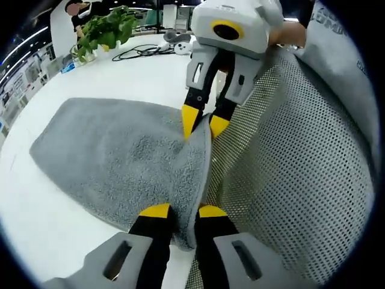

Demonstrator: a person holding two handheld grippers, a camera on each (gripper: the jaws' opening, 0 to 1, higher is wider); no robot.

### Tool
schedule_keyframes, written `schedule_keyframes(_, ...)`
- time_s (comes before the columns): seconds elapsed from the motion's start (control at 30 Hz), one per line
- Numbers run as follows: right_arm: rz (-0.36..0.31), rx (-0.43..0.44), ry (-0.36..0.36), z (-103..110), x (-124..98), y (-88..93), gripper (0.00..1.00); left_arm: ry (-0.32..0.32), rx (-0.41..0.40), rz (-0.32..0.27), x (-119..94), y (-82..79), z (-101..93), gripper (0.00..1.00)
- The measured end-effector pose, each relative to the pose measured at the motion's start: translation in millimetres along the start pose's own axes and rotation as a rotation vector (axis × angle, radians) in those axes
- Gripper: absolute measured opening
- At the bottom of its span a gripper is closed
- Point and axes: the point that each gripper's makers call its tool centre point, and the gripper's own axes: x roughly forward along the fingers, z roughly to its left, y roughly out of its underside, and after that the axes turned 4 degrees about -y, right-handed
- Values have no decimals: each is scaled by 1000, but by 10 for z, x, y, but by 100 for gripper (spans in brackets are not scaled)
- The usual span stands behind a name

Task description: Fold the towel on the table until its edges align and the towel forms a compact rectangular stack.

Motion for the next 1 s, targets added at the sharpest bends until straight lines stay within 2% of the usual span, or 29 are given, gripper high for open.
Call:
schedule_keyframes(0.2,-4,-13,-5,1,-22,-21,6,-12,25,26,15,-9,36,11)
schedule_keyframes(0.3,-9,-13,-7,-11,-62,-54,6,-41,24,5,-15,-23,67,11)
schedule_keyframes(0.47,-50,-42,30,-53,-158,-166,5,-102,26,-23,-124,-79,122,10)
schedule_keyframes(0.53,-66,-44,41,-89,-177,-193,5,-123,29,-37,-197,-127,158,10)
schedule_keyframes(0.7,-135,-31,90,-221,-398,-428,5,-177,34,-79,-389,-269,288,10)
schedule_keyframes(0.83,-157,-42,117,-314,-529,-565,5,-214,48,-102,-516,-381,409,10)
schedule_keyframes(1.0,-182,-57,133,-403,-674,-681,5,-232,58,-126,-646,-501,484,10)
